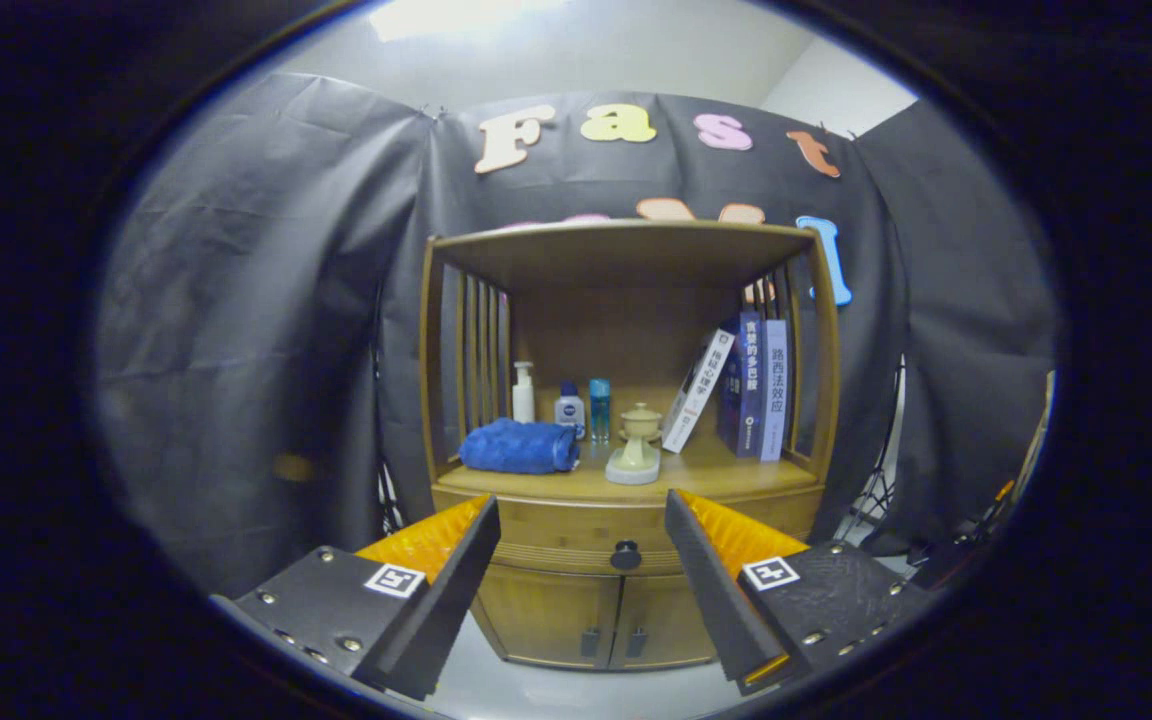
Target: Pull open the drawer, take out the items inside it, and place them on the countertop above the cabinet.
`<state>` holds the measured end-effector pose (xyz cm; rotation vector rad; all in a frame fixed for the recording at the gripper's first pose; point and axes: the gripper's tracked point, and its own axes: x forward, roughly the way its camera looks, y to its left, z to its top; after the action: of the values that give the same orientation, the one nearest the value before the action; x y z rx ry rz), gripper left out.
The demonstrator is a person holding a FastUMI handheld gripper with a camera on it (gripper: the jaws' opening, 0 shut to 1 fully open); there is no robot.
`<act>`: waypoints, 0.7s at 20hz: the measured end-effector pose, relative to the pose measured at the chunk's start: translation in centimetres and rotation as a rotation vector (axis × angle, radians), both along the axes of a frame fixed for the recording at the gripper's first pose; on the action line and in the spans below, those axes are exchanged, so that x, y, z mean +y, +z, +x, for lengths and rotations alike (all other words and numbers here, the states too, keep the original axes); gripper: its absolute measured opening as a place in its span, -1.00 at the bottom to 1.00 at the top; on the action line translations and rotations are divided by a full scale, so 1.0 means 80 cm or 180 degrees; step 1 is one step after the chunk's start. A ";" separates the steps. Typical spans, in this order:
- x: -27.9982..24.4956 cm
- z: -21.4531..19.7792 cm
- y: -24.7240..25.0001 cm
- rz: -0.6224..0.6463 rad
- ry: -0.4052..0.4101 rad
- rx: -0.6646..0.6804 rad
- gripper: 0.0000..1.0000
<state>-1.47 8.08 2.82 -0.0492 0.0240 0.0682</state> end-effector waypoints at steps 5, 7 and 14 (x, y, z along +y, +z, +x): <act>-0.053 -0.038 0.067 0.0160 -0.0210 -0.0432 0.99; -0.079 -0.042 0.089 0.0238 -0.0348 -0.0733 0.99; -0.138 -0.016 0.068 0.0226 -0.0563 -0.0776 0.99</act>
<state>-2.72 -2.98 8.27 0.0160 -0.2176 -0.1142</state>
